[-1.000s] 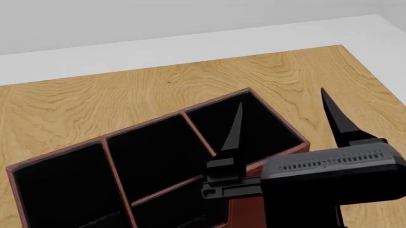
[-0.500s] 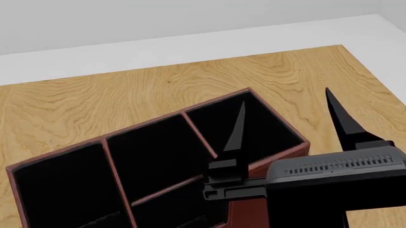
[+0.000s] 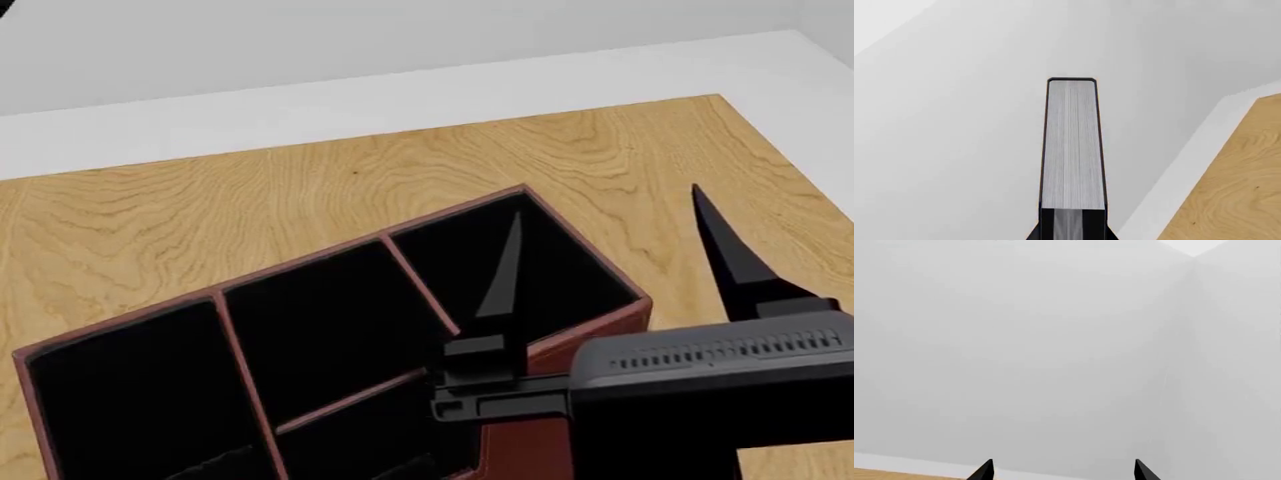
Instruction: Pick up the book and place it in the back compartment of the caddy.
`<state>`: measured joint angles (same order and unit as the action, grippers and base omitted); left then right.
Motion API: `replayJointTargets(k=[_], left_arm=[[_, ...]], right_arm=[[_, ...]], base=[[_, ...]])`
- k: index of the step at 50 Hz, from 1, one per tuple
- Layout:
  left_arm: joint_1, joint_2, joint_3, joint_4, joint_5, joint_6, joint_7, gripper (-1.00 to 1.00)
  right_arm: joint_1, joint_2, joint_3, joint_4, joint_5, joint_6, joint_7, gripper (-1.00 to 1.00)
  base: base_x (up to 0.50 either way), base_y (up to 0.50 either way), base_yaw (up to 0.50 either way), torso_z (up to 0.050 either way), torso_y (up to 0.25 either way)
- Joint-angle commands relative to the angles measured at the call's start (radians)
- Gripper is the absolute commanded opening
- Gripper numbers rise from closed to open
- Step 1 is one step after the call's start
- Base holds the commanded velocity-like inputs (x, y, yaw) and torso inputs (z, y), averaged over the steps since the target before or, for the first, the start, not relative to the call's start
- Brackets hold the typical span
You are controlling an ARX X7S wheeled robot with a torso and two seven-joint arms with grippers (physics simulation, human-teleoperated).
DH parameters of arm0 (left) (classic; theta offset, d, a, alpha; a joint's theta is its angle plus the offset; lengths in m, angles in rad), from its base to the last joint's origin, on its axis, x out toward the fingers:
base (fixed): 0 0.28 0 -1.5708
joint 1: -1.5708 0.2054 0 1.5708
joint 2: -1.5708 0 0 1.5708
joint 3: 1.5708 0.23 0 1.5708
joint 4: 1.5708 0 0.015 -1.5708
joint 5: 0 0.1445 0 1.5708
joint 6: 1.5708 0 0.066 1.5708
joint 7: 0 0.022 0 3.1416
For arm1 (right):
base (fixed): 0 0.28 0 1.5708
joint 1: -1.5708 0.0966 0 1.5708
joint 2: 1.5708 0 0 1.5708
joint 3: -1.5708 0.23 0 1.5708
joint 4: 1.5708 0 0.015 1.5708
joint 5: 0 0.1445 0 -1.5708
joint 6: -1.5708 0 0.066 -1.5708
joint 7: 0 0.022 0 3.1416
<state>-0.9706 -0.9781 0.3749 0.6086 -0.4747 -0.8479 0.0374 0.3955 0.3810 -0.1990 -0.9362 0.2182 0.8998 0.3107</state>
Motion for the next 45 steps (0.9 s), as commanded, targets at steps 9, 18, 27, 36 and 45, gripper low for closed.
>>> replayJointTargets(k=[9, 18, 27, 36, 45], left_arm=[[-0.123, 0.115, -0.052, 0.084, -0.092, -0.101, -0.021, -1.0], [-0.145, 0.152, -0.063, 0.092, -0.144, -0.133, -0.018, -1.0], [-0.15, 0.181, -0.095, 0.104, -0.236, -0.167, 0.005, -1.0], [-0.146, 0.211, -0.128, 0.107, -0.32, -0.182, 0.022, -1.0], [-0.146, 0.218, -0.083, 0.088, -0.319, -0.189, 0.046, -1.0]], right_arm=[[-0.012, 0.009, 0.03, -0.036, 0.018, 0.01, 0.009, 1.0], [-0.015, 0.012, 0.032, -0.037, 0.022, 0.005, 0.013, 1.0], [-0.018, 0.015, 0.041, -0.052, 0.031, 0.011, 0.019, 1.0], [-0.015, 0.017, 0.037, -0.049, 0.035, 0.01, 0.024, 1.0], [-0.017, 0.021, 0.043, -0.052, 0.042, 0.008, 0.029, 1.0]], base=[[0.0, 0.0, 0.0, 0.002, 0.002], [0.0, 0.0, 0.0, 0.0, 0.001], [0.0, 0.0, 0.0, 0.0, 0.001], [0.0, 0.0, 0.0, 0.0, 0.001], [0.0, 0.0, 0.0, 0.0, 0.002]])
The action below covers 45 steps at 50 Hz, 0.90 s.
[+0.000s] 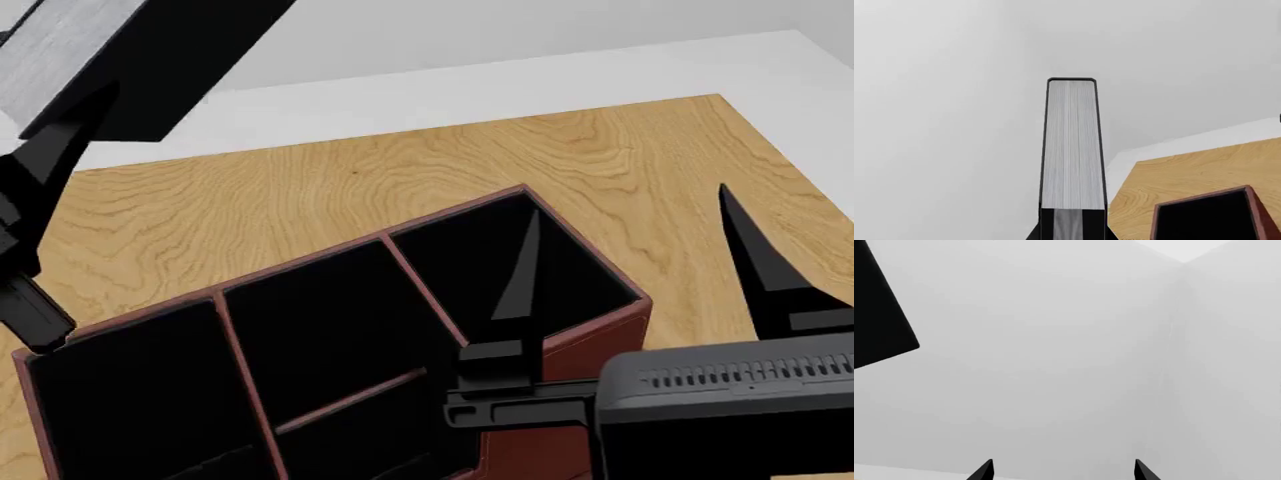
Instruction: Pick up the book and place it in the back compartment of the caddy.
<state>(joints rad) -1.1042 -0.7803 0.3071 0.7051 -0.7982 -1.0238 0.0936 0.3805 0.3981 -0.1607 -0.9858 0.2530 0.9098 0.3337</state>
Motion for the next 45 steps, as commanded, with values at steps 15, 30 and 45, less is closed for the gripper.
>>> replayJointTargets(k=[15, 30, 45], left_arm=[[-0.078, 0.052, 0.117, -0.051, 0.037, -0.078, 0.014, -1.0], [-0.102, 0.08, 0.2, -0.082, 0.037, -0.098, 0.06, -1.0], [-0.126, 0.096, 0.296, -0.118, 0.046, -0.149, 0.093, -1.0]], right_arm=[[-0.003, 0.007, 0.006, 0.002, 0.017, -0.007, 0.012, 1.0], [-0.019, 0.019, 0.038, -0.015, 0.036, -0.01, 0.024, 1.0], [-0.018, 0.028, 0.028, -0.007, 0.045, -0.017, 0.045, 1.0]], base=[[0.0, 0.0, 0.0, 0.001, 0.001], [0.0, 0.0, 0.0, 0.0, 0.001], [0.0, 0.0, 0.0, 0.001, 0.001]])
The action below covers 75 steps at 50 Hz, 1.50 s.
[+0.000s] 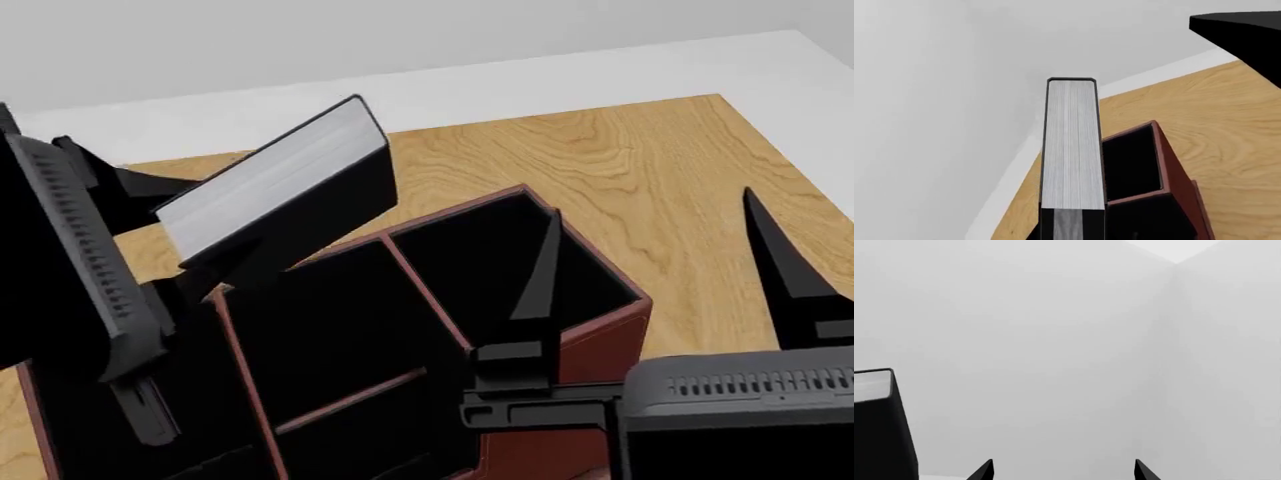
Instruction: Pick up the book and place it in the back compartment of the caddy.
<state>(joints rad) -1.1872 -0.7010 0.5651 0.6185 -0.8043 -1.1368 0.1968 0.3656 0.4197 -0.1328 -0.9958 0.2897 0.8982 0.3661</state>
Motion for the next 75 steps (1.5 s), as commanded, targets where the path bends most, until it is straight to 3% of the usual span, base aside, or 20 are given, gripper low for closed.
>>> replayJointTargets(k=[1, 24, 34, 41, 75], left_arm=[[-0.043, 0.016, 0.043, -0.03, 0.057, -0.03, -0.007, -1.0], [0.008, 0.038, 0.105, -0.041, 0.066, -0.024, -0.017, -1.0], [0.016, 0.055, 0.094, -0.028, 0.025, -0.082, -0.047, -1.0], [0.0, 0.083, 0.012, -0.048, -0.084, -0.151, -0.048, -1.0], [0.058, 0.121, -0.008, 0.011, -0.188, -0.2, -0.124, -1.0]], right_arm=[[-0.003, 0.007, 0.0, 0.003, 0.009, -0.006, 0.013, 1.0], [-0.009, 0.022, 0.008, 0.006, 0.038, -0.022, 0.036, 1.0], [-0.027, 0.034, 0.039, -0.006, 0.06, -0.03, 0.047, 1.0], [-0.028, 0.043, 0.039, -0.007, 0.073, -0.037, 0.062, 1.0], [-0.025, 0.102, 0.02, -0.008, 0.155, -0.074, 0.142, 1.0]], base=[[0.0, 0.0, 0.0, 0.0, 0.0], [0.0, 0.0, 0.0, 0.0, 0.002], [0.0, 0.0, 0.0, 0.001, 0.001], [0.0, 0.0, 0.0, 0.0, 0.001], [0.0, 0.0, 0.0, 0.0, 0.002]])
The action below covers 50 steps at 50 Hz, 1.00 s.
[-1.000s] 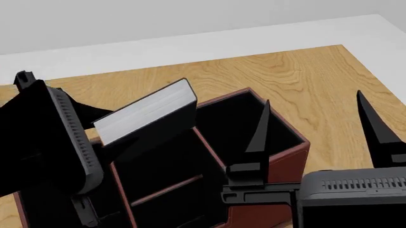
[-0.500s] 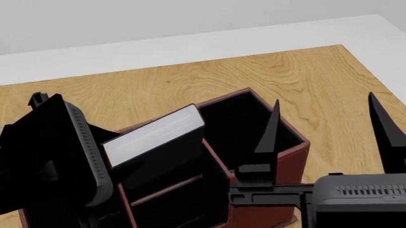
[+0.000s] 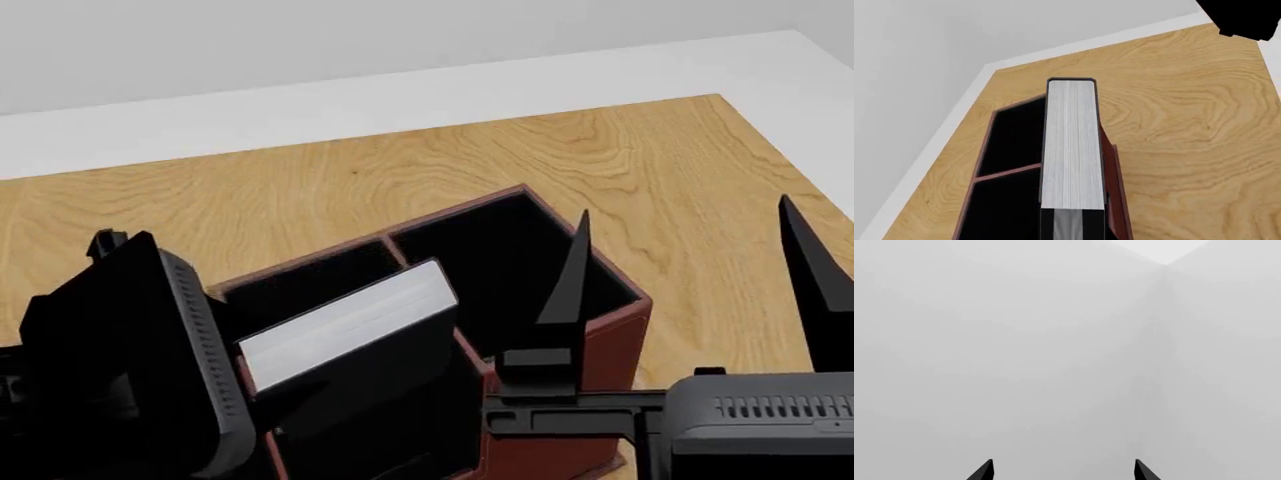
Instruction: Pick up the book and place it in the back compartment of the caddy.
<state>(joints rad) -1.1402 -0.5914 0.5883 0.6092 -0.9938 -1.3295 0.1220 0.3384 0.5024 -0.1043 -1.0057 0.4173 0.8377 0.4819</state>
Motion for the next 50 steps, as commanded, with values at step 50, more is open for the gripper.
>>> replayJointTargets(k=[50], left_arm=[[0.076, -0.004, 0.122, -0.061, 0.129, 0.132, -0.016, -1.0]], right_arm=[[0.024, 0.064, -0.054, 0.032, 0.076, -0.057, 0.081, 1.0]], base=[[0.0, 0.0, 0.0, 0.0, 0.001]])
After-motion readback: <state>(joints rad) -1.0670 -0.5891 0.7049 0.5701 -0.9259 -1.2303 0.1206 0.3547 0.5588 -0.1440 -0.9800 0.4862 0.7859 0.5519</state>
